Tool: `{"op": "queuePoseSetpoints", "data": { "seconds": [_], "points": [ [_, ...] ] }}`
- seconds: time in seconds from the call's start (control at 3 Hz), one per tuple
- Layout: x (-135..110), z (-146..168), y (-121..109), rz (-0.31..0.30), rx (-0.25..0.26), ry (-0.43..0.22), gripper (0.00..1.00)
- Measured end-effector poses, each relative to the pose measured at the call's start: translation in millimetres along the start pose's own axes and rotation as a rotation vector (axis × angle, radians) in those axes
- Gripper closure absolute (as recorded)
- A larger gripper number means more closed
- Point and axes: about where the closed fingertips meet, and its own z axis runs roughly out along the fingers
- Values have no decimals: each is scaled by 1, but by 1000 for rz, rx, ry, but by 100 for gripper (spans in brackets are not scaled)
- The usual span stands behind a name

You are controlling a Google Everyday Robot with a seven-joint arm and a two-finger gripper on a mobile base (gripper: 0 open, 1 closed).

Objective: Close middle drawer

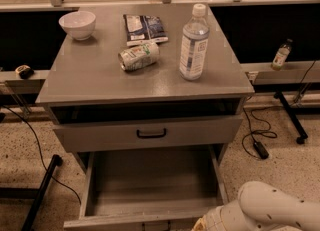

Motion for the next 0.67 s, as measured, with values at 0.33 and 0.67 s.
{"op": "queuePoseSetpoints", "data": {
  "seconds": [0.33,0.67],
  "points": [
    [0,1,-1,1,3,-1,85],
    [0,5,-1,-6,12,-23,100]
  ]
}}
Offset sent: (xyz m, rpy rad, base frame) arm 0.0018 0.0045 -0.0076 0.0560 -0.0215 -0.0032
